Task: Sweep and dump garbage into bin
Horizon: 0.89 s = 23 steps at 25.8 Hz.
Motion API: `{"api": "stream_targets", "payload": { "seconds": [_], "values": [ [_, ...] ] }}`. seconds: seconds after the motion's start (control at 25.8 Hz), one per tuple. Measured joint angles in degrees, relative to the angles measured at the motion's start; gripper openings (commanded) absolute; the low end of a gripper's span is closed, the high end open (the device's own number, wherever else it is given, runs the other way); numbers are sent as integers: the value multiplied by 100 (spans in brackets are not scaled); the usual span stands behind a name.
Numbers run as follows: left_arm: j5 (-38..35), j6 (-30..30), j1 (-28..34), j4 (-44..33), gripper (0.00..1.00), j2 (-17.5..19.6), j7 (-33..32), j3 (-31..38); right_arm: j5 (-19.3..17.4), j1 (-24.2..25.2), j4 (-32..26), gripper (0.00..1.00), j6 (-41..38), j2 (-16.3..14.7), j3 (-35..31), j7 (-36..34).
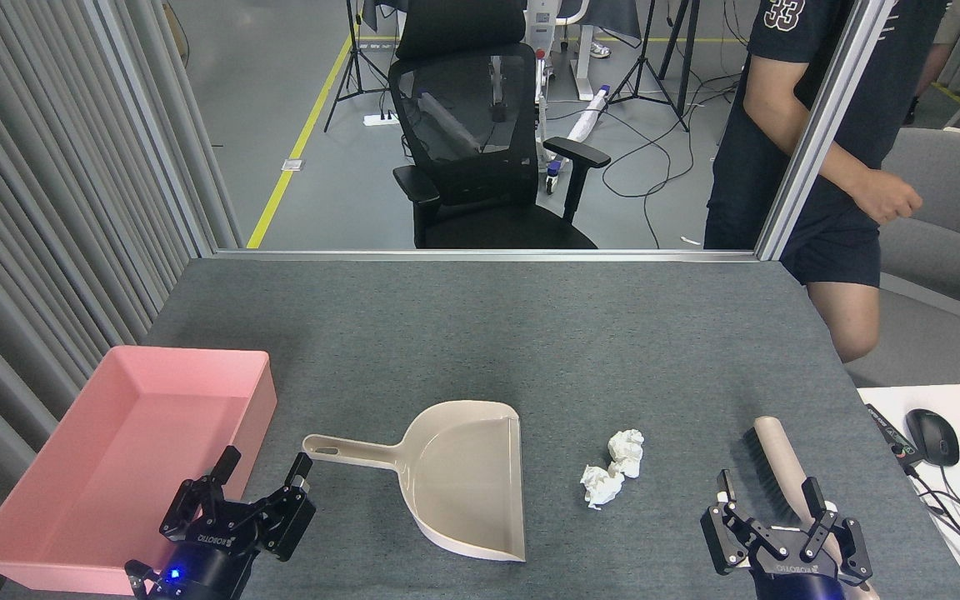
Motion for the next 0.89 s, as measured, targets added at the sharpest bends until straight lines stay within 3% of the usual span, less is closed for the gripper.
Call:
{"api": "stream_targets", "payload": {
  "seconds": [0.89],
  "values": [
    [-47,199,-3,95,99,42,-123,27,-2,57,-7,99,-134,48,67,-14]
  ]
}}
